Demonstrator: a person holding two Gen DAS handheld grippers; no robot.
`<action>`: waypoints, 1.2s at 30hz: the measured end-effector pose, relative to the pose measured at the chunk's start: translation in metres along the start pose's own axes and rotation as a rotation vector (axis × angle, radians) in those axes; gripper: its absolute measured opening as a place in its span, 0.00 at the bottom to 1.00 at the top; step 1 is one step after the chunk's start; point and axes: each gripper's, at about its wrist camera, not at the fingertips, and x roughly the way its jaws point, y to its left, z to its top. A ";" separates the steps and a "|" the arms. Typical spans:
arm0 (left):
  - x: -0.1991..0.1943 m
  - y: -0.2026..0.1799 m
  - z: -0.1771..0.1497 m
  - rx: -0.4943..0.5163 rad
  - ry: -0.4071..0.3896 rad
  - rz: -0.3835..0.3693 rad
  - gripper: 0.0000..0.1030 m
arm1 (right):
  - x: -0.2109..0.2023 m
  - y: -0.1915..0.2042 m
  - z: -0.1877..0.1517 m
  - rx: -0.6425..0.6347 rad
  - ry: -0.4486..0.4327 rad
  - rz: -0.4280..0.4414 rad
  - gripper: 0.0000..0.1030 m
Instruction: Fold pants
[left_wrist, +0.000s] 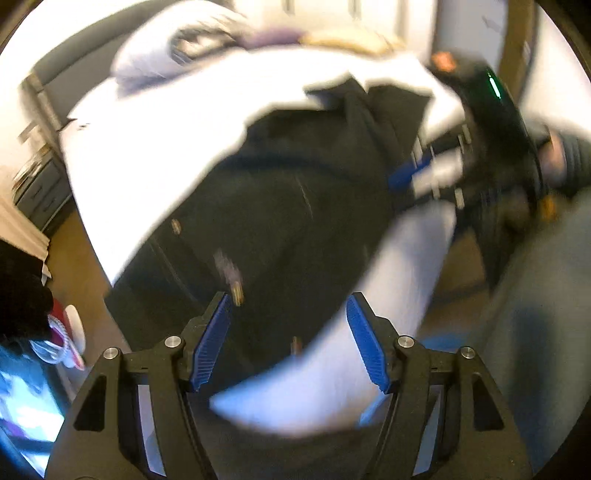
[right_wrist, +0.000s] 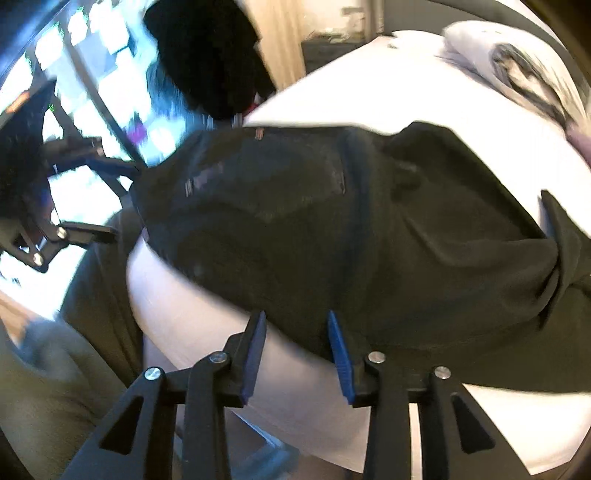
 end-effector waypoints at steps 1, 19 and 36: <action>0.003 0.001 0.012 -0.038 -0.028 -0.015 0.61 | 0.000 -0.004 0.000 0.019 -0.004 0.000 0.37; 0.126 -0.012 0.096 -0.315 0.008 -0.153 0.45 | -0.079 -0.156 -0.019 0.480 -0.223 -0.098 0.36; 0.172 0.035 0.050 -0.644 0.001 -0.331 0.39 | 0.030 -0.258 0.120 0.327 0.074 -0.527 0.54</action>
